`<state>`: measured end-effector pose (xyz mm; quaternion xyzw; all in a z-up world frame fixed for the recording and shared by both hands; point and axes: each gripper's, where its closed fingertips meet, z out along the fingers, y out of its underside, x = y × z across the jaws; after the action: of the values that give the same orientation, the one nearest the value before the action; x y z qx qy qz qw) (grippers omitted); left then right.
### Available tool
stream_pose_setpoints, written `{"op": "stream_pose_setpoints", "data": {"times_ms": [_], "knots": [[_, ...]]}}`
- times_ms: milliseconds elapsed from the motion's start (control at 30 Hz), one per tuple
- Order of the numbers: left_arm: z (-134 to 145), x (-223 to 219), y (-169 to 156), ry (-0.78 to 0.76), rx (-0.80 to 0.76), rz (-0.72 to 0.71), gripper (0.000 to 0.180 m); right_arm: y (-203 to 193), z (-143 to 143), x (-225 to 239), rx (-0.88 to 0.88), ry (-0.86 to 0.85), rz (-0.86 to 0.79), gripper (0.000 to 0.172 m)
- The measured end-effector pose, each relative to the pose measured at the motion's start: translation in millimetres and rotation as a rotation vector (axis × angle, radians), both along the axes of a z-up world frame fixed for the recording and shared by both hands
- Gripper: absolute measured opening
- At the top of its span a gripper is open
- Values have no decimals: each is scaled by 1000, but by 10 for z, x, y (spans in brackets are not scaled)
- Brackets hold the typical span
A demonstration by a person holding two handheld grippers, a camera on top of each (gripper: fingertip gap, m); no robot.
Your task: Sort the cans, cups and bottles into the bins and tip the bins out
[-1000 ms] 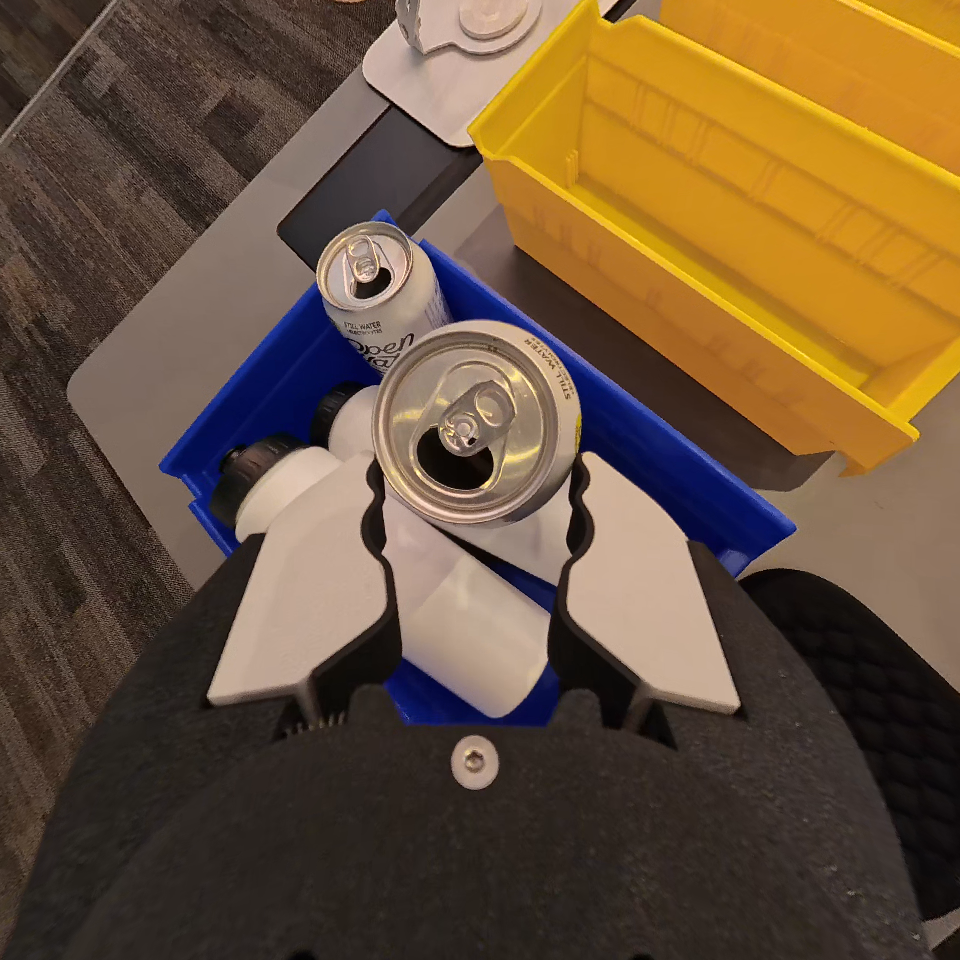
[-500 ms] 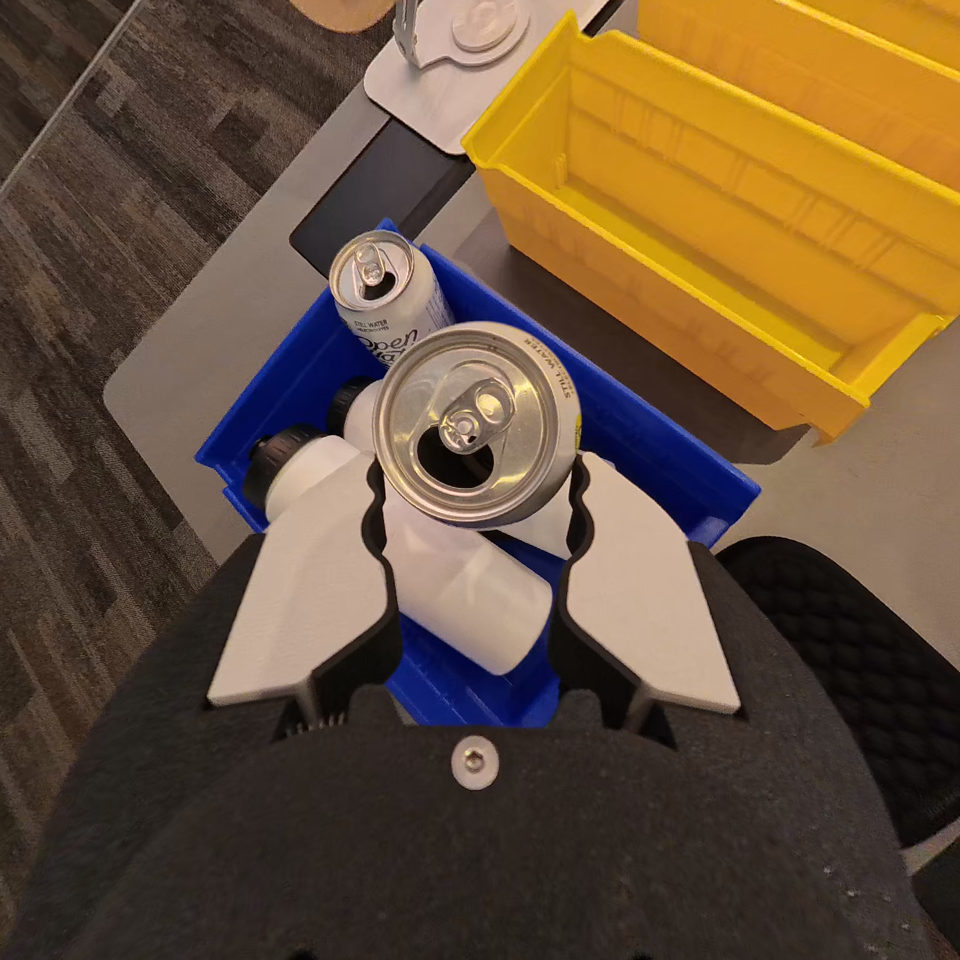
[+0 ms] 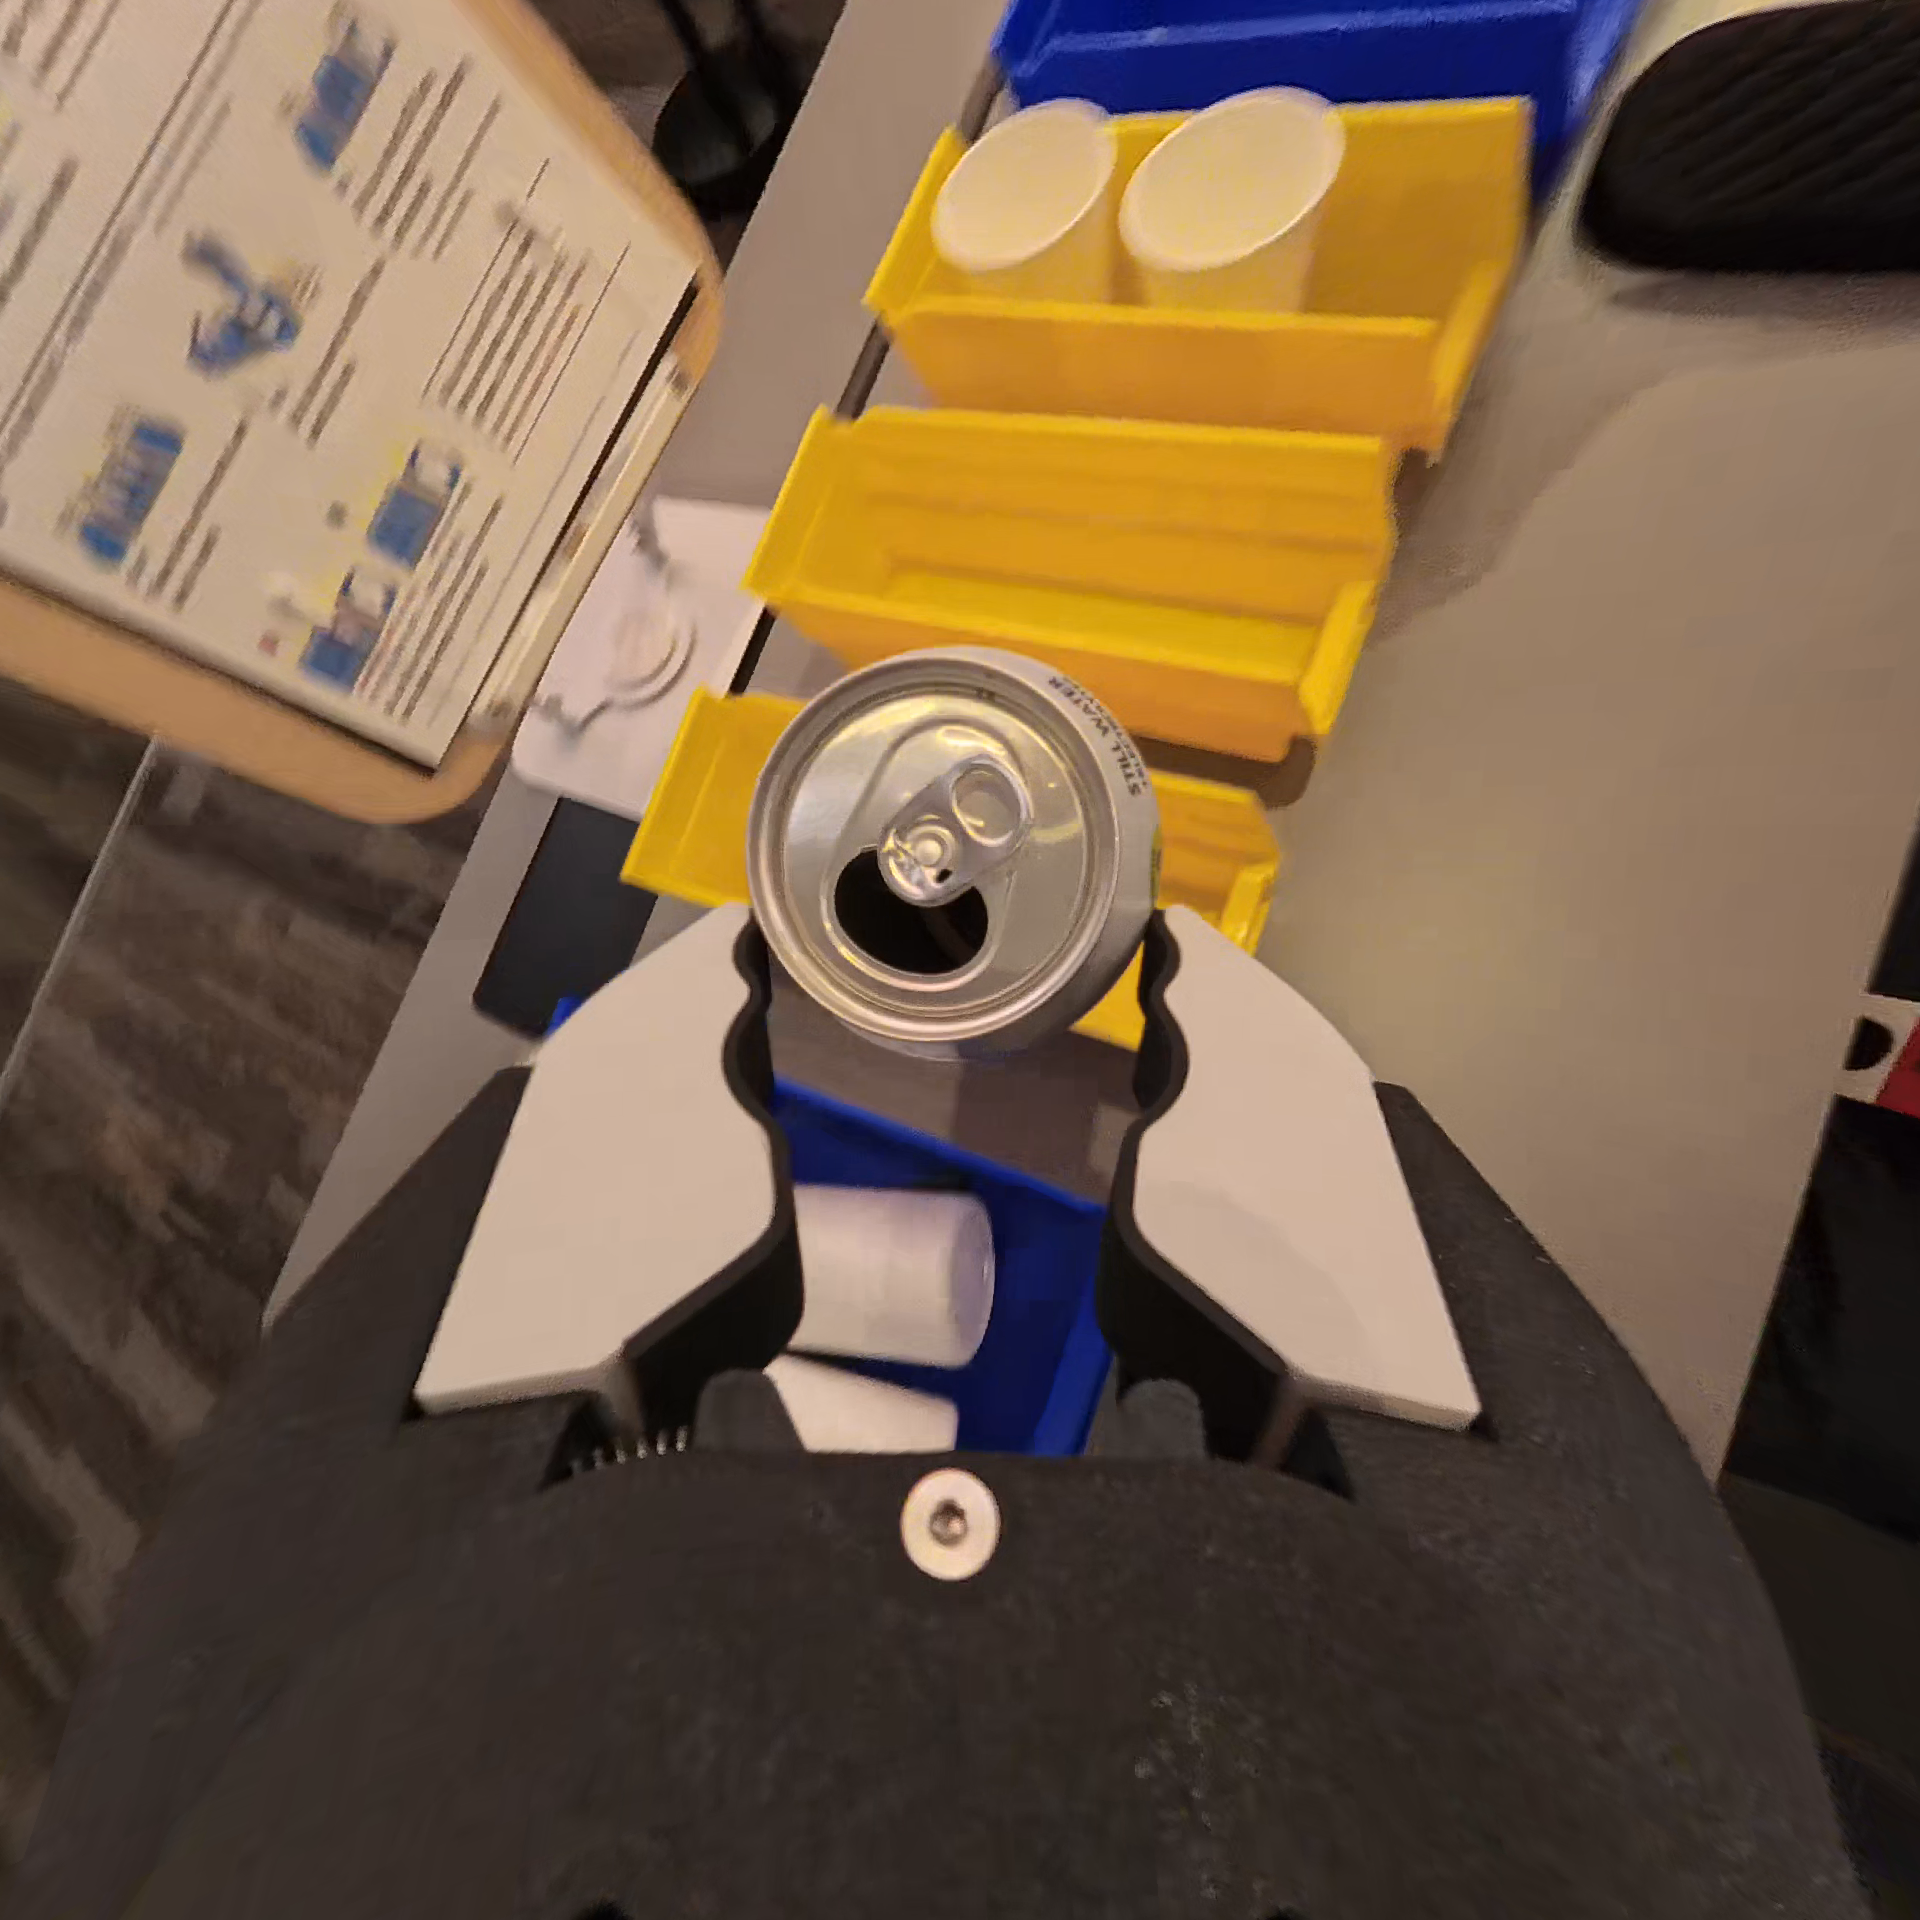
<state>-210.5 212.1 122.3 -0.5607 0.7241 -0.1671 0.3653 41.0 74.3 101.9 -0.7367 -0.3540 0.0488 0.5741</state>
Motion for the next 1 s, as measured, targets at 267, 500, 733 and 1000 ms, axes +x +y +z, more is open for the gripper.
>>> {"op": "stream_pose_setpoints", "data": {"times_ms": [267,500,733,1000], "knots": [[4,567,-868,35,43,-249,68,234,126,-1120,-64,91,234,71],[-90,747,-1213,63,47,-351,68,170,83,-1420,-192,166,402,79],[-186,826,-1264,95,78,-369,68,117,-67,-1448,-239,107,426,72],[255,743,-822,-139,95,-192,76,866,-232,-536,-238,256,-24,72]]}}
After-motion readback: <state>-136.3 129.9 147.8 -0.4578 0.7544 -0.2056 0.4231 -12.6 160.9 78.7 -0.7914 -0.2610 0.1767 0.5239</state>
